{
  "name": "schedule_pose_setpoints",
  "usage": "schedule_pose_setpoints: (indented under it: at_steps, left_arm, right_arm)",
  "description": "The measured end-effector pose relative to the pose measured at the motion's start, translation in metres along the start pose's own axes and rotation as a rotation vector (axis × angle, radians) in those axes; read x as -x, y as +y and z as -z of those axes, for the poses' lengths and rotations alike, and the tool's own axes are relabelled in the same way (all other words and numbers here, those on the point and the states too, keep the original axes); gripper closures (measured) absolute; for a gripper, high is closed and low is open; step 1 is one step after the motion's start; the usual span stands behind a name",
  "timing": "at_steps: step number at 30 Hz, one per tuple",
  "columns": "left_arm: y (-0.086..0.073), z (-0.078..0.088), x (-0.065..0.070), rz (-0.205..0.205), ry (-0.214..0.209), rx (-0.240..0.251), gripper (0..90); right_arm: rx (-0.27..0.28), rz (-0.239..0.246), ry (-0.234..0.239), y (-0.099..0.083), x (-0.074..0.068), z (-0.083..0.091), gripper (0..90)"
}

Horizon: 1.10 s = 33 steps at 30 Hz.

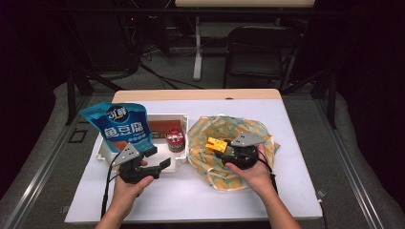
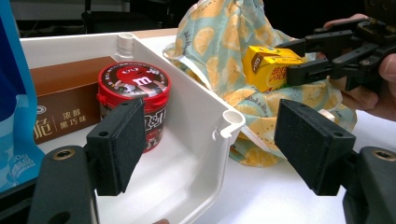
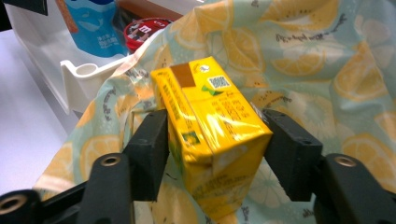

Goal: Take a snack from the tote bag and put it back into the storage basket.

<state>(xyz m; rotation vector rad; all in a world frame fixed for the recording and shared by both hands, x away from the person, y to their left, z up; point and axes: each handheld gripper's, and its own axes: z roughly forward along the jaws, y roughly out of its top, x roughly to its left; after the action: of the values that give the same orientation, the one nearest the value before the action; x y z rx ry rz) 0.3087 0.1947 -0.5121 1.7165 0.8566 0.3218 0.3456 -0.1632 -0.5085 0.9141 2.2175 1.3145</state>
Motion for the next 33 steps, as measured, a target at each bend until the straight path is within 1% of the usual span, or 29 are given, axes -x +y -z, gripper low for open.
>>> schedule_pose_setpoints:
  at_steps: [4,5,6,8,9,10,11,12,13,14,15,17,18,19,20,21,22,24,25,26,27,28,29,30,31,32,33]
  left_arm:
    - [0.0,0.0,0.0,0.003,0.004,-0.001,26.4]
    - [0.0,0.0,0.0,0.004,0.011,-0.003,26.4]
    - [-0.001,-0.001,0.001,0.009,0.027,0.006,26.5]
    - [-0.001,-0.002,0.0,0.012,0.026,0.004,26.6]
    - [-0.001,-0.001,-0.001,0.011,0.01,-0.008,26.7]
    - [-0.001,-0.002,0.0,0.009,0.01,-0.008,26.7]
    - [-0.002,-0.003,0.001,0.009,0.027,0.002,26.7]
    - [-0.002,-0.003,0.002,0.005,0.022,0.002,26.7]
    - [-0.002,-0.003,0.002,0.003,0.02,0.003,26.7]
    - [-0.001,-0.003,0.002,0.0,0.002,-0.006,26.7]
    - [-0.002,-0.003,0.003,0.001,-0.001,-0.005,26.7]
    - [-0.002,-0.004,0.004,0.001,0.002,-0.004,26.7]
    - [-0.002,-0.004,0.004,0.001,0.003,-0.004,26.8]
    - [-0.002,-0.004,0.005,0.001,0.013,0.004,26.8]
    - [-0.002,-0.004,0.005,-0.002,0.014,0.006,27.0]
    - [-0.001,-0.003,0.004,-0.006,-0.001,-0.001,27.0]
    - [-0.002,-0.003,0.006,-0.007,0.017,0.008,27.0]
    - [-0.001,-0.003,0.008,-0.018,0.018,0.008,27.0]
    - [-0.001,-0.003,0.007,-0.021,0.001,0.001,27.0]
    - [-0.001,-0.005,0.009,-0.021,0.013,0.007,27.0]
    - [-0.001,-0.005,0.009,-0.023,-0.006,-0.002,27.0]
    - [-0.001,-0.007,0.012,-0.023,0.011,0.005,27.0]
    - [-0.001,-0.007,0.012,-0.027,-0.01,-0.005,27.0]
    - [-0.001,-0.009,0.014,-0.03,0.002,0.001,27.0]
    - [-0.001,-0.01,0.016,-0.035,0.002,-0.001,26.9]
    - [0.0,-0.011,0.018,-0.037,-0.021,-0.007,27.0]
    - [0.001,-0.012,0.02,-0.036,-0.026,-0.006,27.0]
  right_arm:
    - [0.013,-0.009,-0.015,-0.004,-0.006,0.005,49.7]
    - [0.016,-0.01,-0.02,-0.005,-0.009,0.006,50.2]
    - [0.018,-0.007,-0.027,-0.006,-0.012,0.007,50.2]
    - [0.012,-0.006,-0.047,-0.006,-0.017,0.009,49.9]
    - [0.019,-0.01,-0.055,-0.006,-0.019,0.008,49.3]
    - [0.023,-0.018,-0.058,-0.006,-0.02,0.008,48.3]
    - [0.03,-0.032,-0.047,-0.005,-0.019,0.007,44.9]
    - [0.035,-0.047,-0.035,-0.005,-0.017,0.006,40.9]
    - [0.032,-0.066,-0.027,-0.004,-0.015,0.003,39.2]
    - [0.024,-0.079,-0.019,-0.003,-0.013,0.0,39.5]
    - [0.015,-0.081,-0.021,-0.003,-0.012,-0.002,39.8]
    - [0.004,-0.084,-0.026,-0.003,-0.011,-0.009,45.0]
    - [0.001,-0.088,-0.016,-0.003,-0.011,-0.011,45.6]
    - [-0.001,-0.088,-0.017,-0.003,-0.011,-0.013,47.1]
    - [0.0,-0.089,-0.025,-0.003,-0.012,-0.015,47.9]
    - [0.0,-0.091,-0.023,-0.003,-0.011,-0.014,48.9]
    - [0.0,-0.094,-0.026,-0.003,-0.011,-0.014,49.6]
    - [-0.014,-0.074,-0.042,-0.002,-0.014,-0.012,50.1]
    - [-0.015,-0.064,-0.048,-0.002,-0.015,-0.012,50.2]
    - [-0.013,-0.061,-0.05,-0.001,-0.016,-0.011,50.3]
    - [-0.007,-0.062,-0.053,0.0,-0.016,-0.01,50.3]
    - [-0.007,-0.058,-0.05,0.001,-0.016,-0.008,50.3]
    - [0.0,-0.066,-0.053,0.002,-0.016,-0.006,50.2]
    - [0.008,-0.074,-0.054,0.003,-0.015,-0.004,50.2]
    - [0.015,-0.08,-0.055,0.004,-0.014,-0.003,50.3]
    - [0.021,-0.083,-0.056,0.005,-0.013,-0.001,50.3]
    - [0.026,-0.077,-0.061,0.007,-0.012,0.001,50.3]
